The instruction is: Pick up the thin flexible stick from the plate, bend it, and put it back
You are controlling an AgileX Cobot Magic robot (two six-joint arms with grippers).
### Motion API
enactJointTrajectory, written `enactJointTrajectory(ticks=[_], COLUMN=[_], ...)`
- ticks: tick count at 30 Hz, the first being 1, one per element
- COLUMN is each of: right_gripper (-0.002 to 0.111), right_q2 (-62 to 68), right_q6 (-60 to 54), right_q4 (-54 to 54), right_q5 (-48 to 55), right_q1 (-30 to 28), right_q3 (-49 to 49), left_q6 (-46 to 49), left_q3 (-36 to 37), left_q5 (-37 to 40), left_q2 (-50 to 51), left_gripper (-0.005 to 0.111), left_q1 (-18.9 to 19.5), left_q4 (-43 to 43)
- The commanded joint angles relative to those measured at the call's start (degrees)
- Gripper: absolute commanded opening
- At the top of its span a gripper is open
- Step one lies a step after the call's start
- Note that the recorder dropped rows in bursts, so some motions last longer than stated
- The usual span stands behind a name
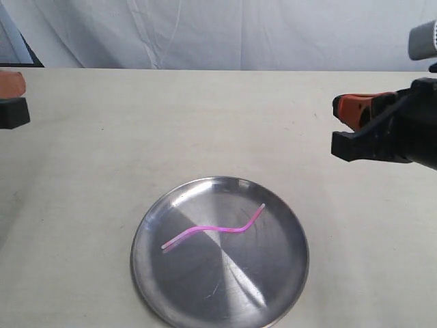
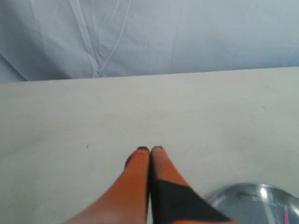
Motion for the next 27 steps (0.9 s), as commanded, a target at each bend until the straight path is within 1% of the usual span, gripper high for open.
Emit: enactJointTrajectory(ticks=[1, 7, 9, 11, 12, 15, 19, 20, 21, 22, 23, 24, 25, 26, 27], right_gripper=[0.002, 0.002, 0.002, 0.002, 0.002, 0.002, 0.002, 0.002, 0.002, 0.002, 0.002, 0.002, 0.002, 0.002, 0.002], right_q2=[-3.95, -4.84, -7.23, -12.72, -18.31, -31.25, -39.8, -40.12, -40.67, -40.78, -40.78, -40.78, -40.78, -40.78, -40.78], right_q6=[0.06, 0.06, 0.06, 0.06, -1.15, 1.76, 2.43, 1.69, -7.22, -25.59, -32.85, -49.53, -54.6, -64.61, -67.51], right_q4=[0.11, 0.11, 0.11, 0.11, -0.65, 0.65, -2.08, -0.68, 13.45, 37.9, 45.87, 59.44, 62.98, 68.89, 70.65], right_q5=[0.12, 0.12, 0.23, 0.12, -0.12, -1.78, -2.56, -1.38, 3.2, 12.01, 16.01, 23.97, 27.03, 30.01, 29.98], right_q1=[-0.07, -0.07, -0.18, -0.18, -1.37, -8.44, -9.17, -9.17, -9.17, -9.17, -9.17, -9.17, -9.17, -9.17, -9.17], right_q3=[1.01, 1.01, 1.13, 1.24, 2.01, 4.67, 6.59, 7.38, 8.72, 9.53, 9.62, 9.62, 9.76, 10.32, 10.73], left_q6=[-0.17, 0.09, 0.09, 0.09, 0.09, 0.09, 0.09, 0.09, 0.09, 0.09, 0.09, 0.09, 0.1, 0.1, 0.1], left_q3=[0.57, 0.57, 0.57, 0.57, 0.57, 0.57, 0.57, 0.57, 0.57, 0.57, 0.57, 0.57, 0.57, 0.57, 0.57], left_q5=[3.46, 3.47, 3.47, 3.47, 3.47, 3.47, 3.47, 3.47, 3.47, 3.47, 3.47, 3.47, 3.47, 3.47, 3.47], left_q2=[-1.54, -1.54, -1.54, -1.54, -1.54, -1.54, -1.54, -1.54, -1.54, -1.54, -1.54, -1.54, -1.54, -1.54, -1.54], left_gripper=[0.0, 0.0, 0.0, 0.0, 0.0, 0.0, 0.0, 0.0, 0.0, 0.0, 0.0, 0.0, 0.0, 0.0, 0.0], left_q1=[0.0, 0.0, 0.0, 0.0, 0.0, 0.0, 0.0, 0.0, 0.0, 0.0, 0.0, 0.0, 0.0, 0.0, 0.0], left_q4=[-0.7, -0.7, -0.7, -0.7, -0.7, -0.7, -0.7, -0.7, -0.7, -0.7, -0.7, -0.7, -0.55, -0.41, -0.41])
